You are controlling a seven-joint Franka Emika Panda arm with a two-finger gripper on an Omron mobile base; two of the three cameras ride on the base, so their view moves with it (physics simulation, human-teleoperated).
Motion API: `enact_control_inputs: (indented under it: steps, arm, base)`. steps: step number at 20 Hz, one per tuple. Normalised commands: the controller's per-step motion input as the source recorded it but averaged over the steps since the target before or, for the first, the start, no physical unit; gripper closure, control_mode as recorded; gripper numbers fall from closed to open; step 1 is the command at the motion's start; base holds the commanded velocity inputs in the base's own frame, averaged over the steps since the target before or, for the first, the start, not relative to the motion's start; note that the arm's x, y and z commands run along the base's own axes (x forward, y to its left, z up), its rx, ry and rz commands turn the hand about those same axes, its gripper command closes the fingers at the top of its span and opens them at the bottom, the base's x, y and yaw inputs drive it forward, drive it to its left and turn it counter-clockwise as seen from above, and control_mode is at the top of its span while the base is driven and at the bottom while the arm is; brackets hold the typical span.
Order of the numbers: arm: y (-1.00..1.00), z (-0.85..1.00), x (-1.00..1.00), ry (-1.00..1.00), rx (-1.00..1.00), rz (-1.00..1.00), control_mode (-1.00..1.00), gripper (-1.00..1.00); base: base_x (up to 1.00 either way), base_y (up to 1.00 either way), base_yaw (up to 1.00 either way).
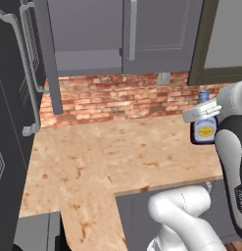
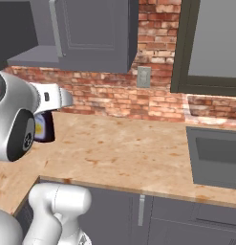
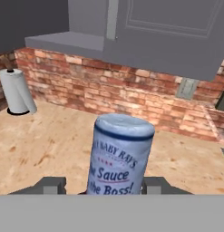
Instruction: The dining table condiment station is running low on condiment bottle. Refill the condiment station by opening the cabinet and taking the condiment bottle from the cabinet and placing it on the dining table.
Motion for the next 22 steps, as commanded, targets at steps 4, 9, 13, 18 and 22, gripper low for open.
enact_control_inputs:
  steps: [4, 9, 13, 18, 22]
  arm:
    - [-0.22, 0.0, -0.03, 0.0, 0.0, 0.0, -1.0, 1.0]
    - [0.0, 0.0, 0.0, 0.0, 0.0, 0.0, -1.0, 1.0]
    - [0.0, 0.0, 0.0, 0.0, 0.0, 0.0, -1.0, 1.0]
    - [0.0, 0.0, 0.0, 0.0, 0.0, 0.0, 1.0, 1.0]
    - [0.0, 0.0, 0.0, 0.0, 0.0, 0.0, 1.0, 1.0]
  base:
    - [0.0, 0.0, 0.0]
    - [0.0, 0.0, 0.0]
    - [0.0, 0.0, 0.0]
    - [-0.16, 0.0, -0.04]
    - [-0.69, -0.26, -0.3]
